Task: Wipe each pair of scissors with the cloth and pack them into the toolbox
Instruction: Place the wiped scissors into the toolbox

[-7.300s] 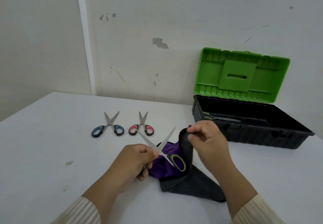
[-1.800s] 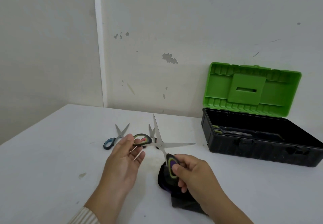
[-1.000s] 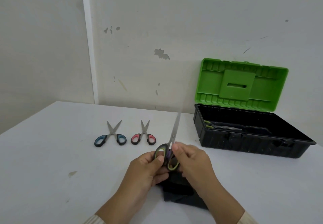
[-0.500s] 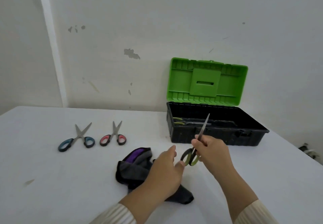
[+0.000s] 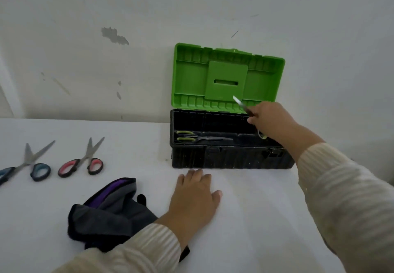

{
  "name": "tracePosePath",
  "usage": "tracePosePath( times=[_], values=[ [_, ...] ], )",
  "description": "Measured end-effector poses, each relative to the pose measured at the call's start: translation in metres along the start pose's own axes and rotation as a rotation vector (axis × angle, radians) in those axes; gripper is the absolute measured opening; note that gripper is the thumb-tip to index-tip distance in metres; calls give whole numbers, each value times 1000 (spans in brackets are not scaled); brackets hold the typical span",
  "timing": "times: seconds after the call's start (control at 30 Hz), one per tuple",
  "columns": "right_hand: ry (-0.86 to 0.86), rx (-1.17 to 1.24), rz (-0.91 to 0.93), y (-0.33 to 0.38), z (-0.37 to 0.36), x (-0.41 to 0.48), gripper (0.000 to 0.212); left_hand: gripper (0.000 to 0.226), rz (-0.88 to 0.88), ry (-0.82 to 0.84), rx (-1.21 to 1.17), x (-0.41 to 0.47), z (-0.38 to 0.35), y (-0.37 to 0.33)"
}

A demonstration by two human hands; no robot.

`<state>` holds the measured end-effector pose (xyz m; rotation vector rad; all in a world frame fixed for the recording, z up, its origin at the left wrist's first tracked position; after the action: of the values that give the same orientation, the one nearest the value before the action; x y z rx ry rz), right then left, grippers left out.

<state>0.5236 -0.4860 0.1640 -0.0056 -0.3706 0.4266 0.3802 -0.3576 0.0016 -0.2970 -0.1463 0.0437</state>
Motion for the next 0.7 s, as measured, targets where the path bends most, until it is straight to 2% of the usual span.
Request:
tracePosePath(
  times=[0.1, 0.33, 0.5, 0.6, 0.7],
  values=[
    [182, -120, 57, -15, -52, 25, 16, 58, 0, -61, -13, 1, -1, 1],
    [329, -159, 52, -57, -135, 66, 22, 60, 17, -61, 22, 4, -3, 0],
    [476, -175, 31, -59, -154, 69, 10, 61, 28, -25, 48, 5, -3, 0],
    [483, -135, -11, -61, -151, 63, 13, 60, 25, -41, 36, 5, -3, 1],
    [359, -65, -59, -55, -130, 54, 21, 58, 30, -47, 29, 3, -2, 0]
  ],
)
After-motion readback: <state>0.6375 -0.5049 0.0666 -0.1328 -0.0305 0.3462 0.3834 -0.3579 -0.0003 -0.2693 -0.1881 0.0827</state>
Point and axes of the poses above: each hand's wrist, its own x-axis towards the middle knuckle, its own z-axis out of the back of the hand, y = z × x, the point moved 5 cm from there along x, towards the middle knuckle, and after that the axes turned 5 degrees about -y, right-handed, at the moved point
